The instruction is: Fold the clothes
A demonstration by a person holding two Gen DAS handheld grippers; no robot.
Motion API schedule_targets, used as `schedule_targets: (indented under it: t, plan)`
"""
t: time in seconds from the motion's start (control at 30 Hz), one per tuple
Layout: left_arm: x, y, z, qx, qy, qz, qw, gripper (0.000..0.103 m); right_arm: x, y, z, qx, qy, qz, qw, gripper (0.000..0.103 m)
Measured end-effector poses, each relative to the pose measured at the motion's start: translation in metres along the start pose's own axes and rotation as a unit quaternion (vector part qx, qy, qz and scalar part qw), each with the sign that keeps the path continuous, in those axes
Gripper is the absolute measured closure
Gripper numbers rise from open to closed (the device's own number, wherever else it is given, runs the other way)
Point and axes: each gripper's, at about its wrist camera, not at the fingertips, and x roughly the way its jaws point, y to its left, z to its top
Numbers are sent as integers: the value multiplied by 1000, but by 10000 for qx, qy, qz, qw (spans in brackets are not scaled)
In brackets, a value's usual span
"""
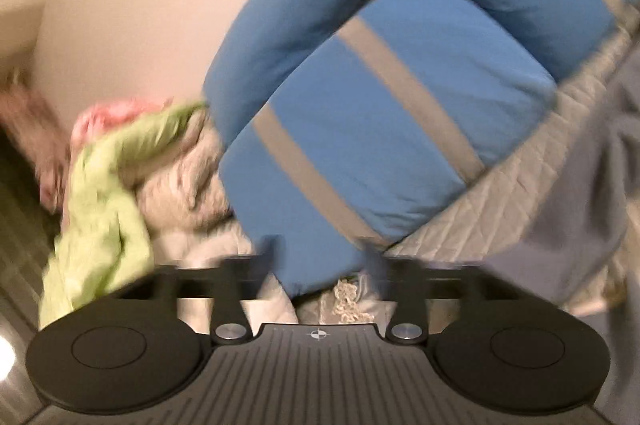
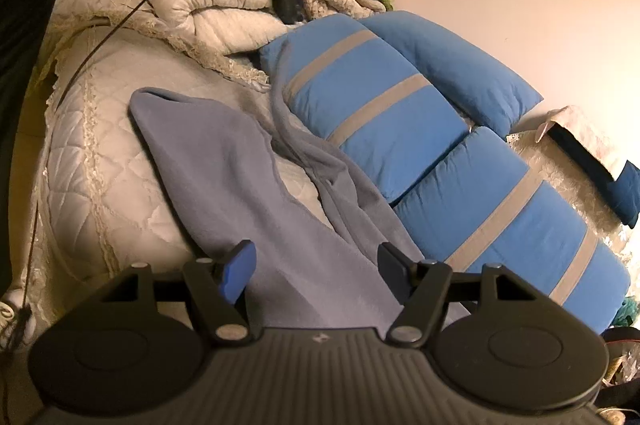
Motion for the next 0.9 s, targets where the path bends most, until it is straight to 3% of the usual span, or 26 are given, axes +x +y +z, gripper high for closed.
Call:
schedule_targets:
  t: [0.2,0.43,0.63,0.73,0.77,0.8,0.83,0.9]
  plan:
    - [-10,-25,-28,-76,364,-1034,9939,36,0,1,0,-52,-11,-12,10000,23]
    - [-20,-58,-48,-665,657,-2339,9678,36,1,9,2,-214,-24,31,9998,21]
    - [-15,-87,-36,-648,799,-2621,9595,36,3,9,1,-197,22,49,9998,21]
    - [-4,-99,-33,-567,1148,-2757,9527,38,3,9,1,-179,45,44,9998,20]
    - [0,-102,-33,-559,1287,-2807,9495,44,4,9,1,-176,51,39,9998,20]
    - [2,-100,-35,-641,1397,-2798,9477,72,4,9,1,-175,57,31,9998,20]
    - [5,-99,-38,-733,1503,-2782,9459,92,4,9,1,-173,62,28,9998,20]
    - [2,-86,-44,-929,1490,-2707,9465,96,4,9,1,-170,64,22,9998,20]
